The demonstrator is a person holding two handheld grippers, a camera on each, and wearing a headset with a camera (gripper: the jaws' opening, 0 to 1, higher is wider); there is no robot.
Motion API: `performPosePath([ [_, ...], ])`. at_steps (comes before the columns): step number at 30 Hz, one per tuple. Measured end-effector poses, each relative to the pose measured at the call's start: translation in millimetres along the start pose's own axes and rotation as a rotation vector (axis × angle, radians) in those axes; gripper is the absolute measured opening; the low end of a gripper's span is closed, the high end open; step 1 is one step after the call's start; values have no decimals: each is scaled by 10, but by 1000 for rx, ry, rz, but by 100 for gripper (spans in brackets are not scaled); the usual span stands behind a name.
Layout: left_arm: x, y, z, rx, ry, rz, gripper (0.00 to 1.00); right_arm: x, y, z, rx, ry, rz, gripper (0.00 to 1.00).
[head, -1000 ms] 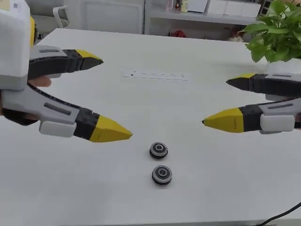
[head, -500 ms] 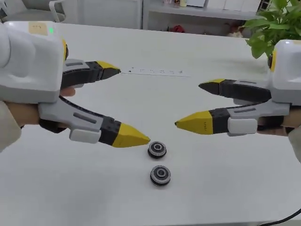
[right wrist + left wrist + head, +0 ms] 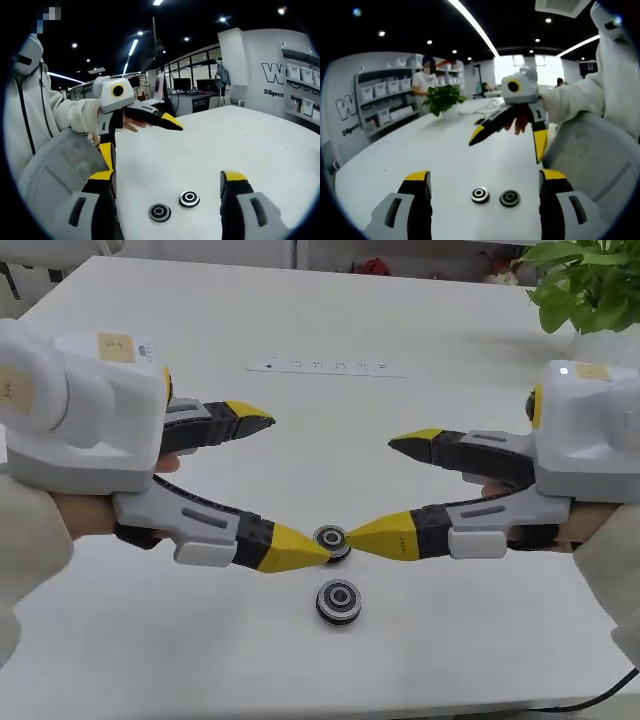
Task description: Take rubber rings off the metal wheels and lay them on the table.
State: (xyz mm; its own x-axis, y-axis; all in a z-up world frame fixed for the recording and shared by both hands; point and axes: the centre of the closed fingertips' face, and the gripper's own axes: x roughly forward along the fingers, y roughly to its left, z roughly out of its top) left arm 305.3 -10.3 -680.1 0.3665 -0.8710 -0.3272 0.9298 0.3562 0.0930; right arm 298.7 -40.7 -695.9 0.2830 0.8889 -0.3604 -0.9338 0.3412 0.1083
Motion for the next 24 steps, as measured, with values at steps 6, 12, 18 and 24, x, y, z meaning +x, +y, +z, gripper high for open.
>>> performPosePath([
  [6, 88, -37, -158, -2, 33, -27, 88, 97, 59, -302, -11, 106, 25, 77],
  [12, 104, -79, -204, -3, 24, -28, 88, 181, 112, -434, -32, 148, 67, 65],
  [18, 130, -111, -268, -22, 6, -16, 80, 232, 186, -551, -49, 172, 107, 60],
  [24, 153, -123, -233, -48, -29, -4, 76, 250, 161, -646, -49, 181, 111, 53],
])
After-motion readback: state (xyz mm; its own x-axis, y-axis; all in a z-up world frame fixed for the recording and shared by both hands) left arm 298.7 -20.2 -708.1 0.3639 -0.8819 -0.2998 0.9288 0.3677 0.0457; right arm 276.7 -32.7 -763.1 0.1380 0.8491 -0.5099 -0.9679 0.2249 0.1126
